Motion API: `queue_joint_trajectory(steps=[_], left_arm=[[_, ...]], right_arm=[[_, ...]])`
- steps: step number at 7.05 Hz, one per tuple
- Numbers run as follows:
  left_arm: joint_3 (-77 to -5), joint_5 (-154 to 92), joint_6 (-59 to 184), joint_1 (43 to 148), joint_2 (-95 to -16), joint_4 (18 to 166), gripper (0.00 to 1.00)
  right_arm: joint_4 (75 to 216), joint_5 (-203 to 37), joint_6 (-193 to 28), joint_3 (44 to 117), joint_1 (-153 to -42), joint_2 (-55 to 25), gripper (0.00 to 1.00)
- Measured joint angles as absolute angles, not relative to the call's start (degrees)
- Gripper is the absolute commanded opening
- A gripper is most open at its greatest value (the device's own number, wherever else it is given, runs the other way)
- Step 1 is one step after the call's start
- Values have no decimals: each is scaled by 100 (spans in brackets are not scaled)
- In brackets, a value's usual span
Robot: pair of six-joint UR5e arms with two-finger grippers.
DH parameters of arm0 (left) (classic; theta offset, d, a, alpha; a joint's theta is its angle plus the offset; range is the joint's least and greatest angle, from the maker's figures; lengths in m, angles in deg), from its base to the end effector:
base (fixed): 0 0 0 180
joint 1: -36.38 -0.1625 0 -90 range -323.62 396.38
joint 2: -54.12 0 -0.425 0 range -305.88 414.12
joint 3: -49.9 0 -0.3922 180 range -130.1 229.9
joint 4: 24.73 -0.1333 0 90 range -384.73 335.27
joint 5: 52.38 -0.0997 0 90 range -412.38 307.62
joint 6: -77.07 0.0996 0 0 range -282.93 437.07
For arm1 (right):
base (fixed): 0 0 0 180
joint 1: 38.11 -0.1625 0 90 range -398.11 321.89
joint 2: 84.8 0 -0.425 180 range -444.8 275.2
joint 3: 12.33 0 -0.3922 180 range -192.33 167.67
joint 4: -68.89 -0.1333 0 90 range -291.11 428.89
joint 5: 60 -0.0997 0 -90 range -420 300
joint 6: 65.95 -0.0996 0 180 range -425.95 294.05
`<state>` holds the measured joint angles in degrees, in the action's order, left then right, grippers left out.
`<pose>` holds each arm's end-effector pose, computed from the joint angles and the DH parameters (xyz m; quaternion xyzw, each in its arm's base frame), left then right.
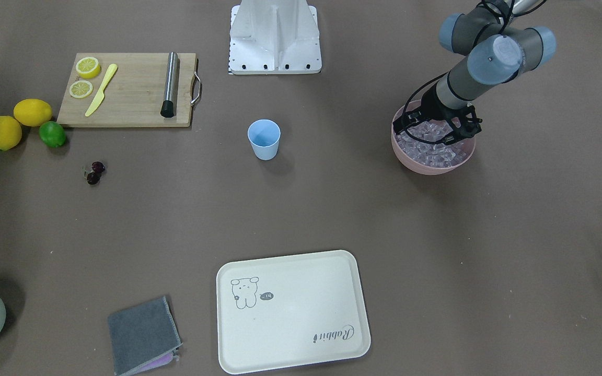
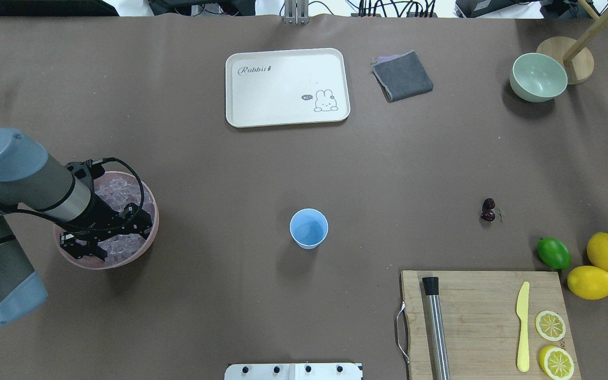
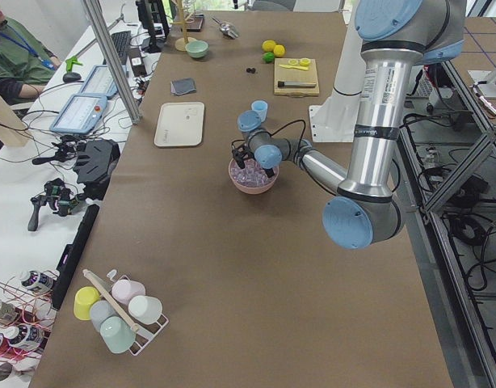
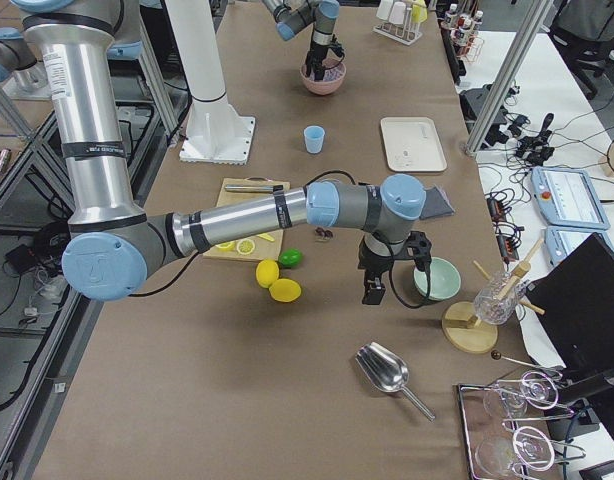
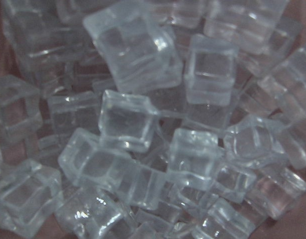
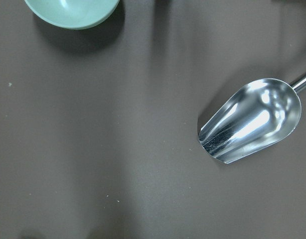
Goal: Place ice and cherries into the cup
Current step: 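Lower the left gripper into the ice and close on a cube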
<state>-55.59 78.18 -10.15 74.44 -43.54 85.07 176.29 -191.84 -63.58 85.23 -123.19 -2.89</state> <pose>0.3843 -0.3880 0.4170 -0.1825 0.4344 -0.1436 0.8703 0.0207 -0.5386 0.5547 -0.0222 -0.3566 -0.0539 0.9324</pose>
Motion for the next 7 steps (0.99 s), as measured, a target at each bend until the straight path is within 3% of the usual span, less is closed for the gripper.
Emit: queue_joint_trajectory(steps=[1,3,7], left_arm=[[-5557,7815,-1008,7444,-4364,8506,46],[-5557,7814,-1003,7447,-4369,8499,18],[-5605,7829,-995,7525,-4370,8477,3]], right_arm=[[17629,-19184,-6358,8524,-12319,-289,100],[17629,-19184,-6358,8531,-12319,-289,100],[17629,-19212,-6358,8532,-12319,-289,100]])
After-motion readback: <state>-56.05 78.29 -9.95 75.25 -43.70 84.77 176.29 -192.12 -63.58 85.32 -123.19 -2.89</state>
